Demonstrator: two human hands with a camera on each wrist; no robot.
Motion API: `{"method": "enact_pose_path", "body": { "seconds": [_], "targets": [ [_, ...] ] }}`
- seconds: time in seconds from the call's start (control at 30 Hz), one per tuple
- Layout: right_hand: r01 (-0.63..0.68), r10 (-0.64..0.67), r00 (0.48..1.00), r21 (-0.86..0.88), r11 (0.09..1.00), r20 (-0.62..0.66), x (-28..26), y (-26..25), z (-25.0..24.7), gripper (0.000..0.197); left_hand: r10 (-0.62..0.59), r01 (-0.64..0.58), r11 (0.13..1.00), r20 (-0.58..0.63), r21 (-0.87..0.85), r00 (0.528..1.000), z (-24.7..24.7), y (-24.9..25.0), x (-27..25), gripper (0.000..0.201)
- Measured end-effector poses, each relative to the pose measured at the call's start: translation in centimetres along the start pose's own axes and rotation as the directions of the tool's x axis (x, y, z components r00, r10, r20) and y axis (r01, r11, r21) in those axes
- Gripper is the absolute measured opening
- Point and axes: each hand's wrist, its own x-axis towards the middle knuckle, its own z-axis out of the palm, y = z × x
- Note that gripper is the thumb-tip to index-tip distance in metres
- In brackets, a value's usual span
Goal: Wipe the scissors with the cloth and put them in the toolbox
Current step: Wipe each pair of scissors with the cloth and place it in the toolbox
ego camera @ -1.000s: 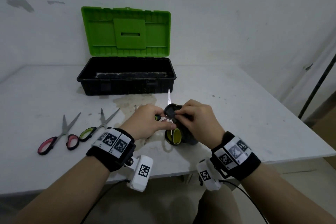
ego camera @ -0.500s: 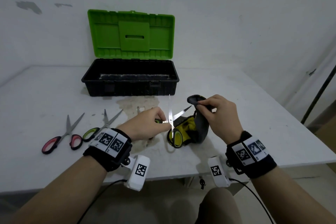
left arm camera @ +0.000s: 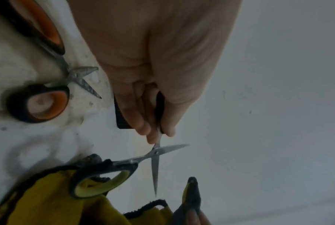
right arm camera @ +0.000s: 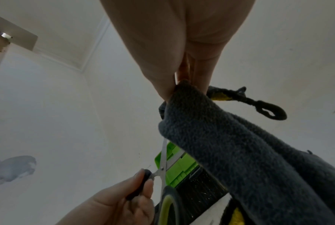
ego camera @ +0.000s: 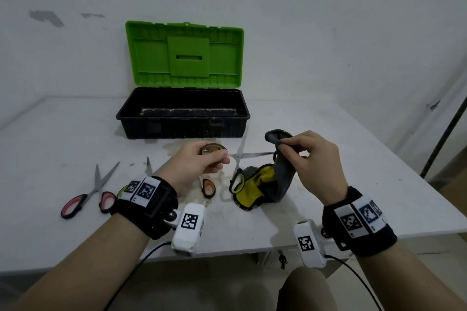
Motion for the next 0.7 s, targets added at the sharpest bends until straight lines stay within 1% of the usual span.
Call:
{"method": "enact_pose_path", "body": {
  "seconds": [0.07,0.17,0.27,0.53,0.7],
  "targets": [
    [0.005,-0.005,1.0,0.021,1.0,-0.026,0.1,-0.4,-0.3,0.009,-0.025,0.024,0.996,-0.012,-0.082,1.0,-0.1,0.2,0.0,0.009],
    [0.002,-0.001,1.0,0.048,0.999,-0.025,0.4,-1.0,-0.6,0.007,-0.053,0.055,0.986,0.016,-0.159,0.998,0.0,0.5,-0.2,0.011],
    [-0.005,0.005,1.0,0.064,0.998,0.001,0.4,-1.1,-0.4,0.007,-0.049,0.054,0.983,0.03,-0.175,0.998,0.3,0.5,-0.3,0.013],
    [-0.033,0.031,0.999,0.077,0.997,0.022,0.3,-1.0,-0.5,0.007,-0.067,0.058,0.953,-0.022,-0.297,0.997,0.7,0.0,-0.2,0.017],
    [-0.011,0.012,1.0,0.106,0.994,-0.001,0.1,-2.1,-0.5,0.009,-0.076,0.059,0.959,-0.053,-0.277,0.996,1.2,-0.4,-0.2,0.019]
  ]
}}
